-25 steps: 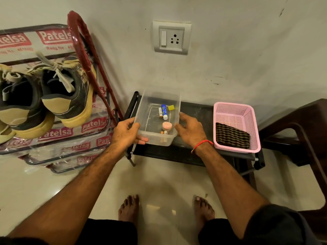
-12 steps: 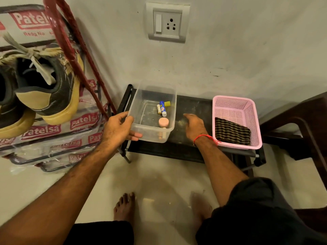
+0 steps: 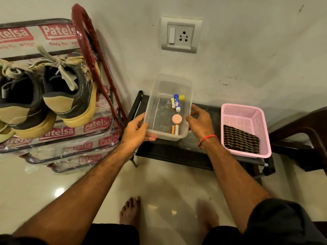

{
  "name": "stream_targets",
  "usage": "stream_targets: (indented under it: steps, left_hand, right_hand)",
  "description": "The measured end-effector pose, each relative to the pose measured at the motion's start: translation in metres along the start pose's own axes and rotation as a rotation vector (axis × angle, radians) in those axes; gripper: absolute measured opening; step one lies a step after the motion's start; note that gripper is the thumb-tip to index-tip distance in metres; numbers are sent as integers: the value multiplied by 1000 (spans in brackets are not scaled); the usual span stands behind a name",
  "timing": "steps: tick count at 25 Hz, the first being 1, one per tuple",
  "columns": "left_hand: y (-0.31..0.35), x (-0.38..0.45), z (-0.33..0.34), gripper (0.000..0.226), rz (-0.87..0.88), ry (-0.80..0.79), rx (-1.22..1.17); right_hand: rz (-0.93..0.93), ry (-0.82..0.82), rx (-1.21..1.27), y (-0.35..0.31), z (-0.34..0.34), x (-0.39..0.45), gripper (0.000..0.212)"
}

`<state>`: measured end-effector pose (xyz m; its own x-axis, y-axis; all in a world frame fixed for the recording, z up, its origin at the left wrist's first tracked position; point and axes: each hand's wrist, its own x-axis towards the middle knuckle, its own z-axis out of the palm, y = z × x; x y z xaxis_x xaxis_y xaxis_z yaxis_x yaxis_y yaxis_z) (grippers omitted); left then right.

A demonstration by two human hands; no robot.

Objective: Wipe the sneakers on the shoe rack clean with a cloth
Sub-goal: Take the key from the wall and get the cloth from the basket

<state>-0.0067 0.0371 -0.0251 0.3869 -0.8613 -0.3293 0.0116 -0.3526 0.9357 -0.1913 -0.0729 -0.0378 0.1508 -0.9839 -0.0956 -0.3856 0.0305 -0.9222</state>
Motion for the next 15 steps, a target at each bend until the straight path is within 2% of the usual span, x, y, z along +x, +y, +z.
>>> stream_targets:
  steps: [3, 6, 11, 15]
  left_hand:
    - [-3, 3, 0, 46, -48, 8, -1]
    - [-4, 4, -1, 46, -86, 23, -11]
    - [-2, -2, 10, 41, -67, -40, 21]
    - [-1, -4, 21, 39, -9, -39, 118]
  right_hand:
    - [-10, -31, 21, 0, 2, 0, 31]
    - [-49, -29, -54, 2, 8, 1, 32]
    - [-10, 171, -69, 8, 1, 5, 37]
    - [11, 112, -140, 19, -10, 1, 39]
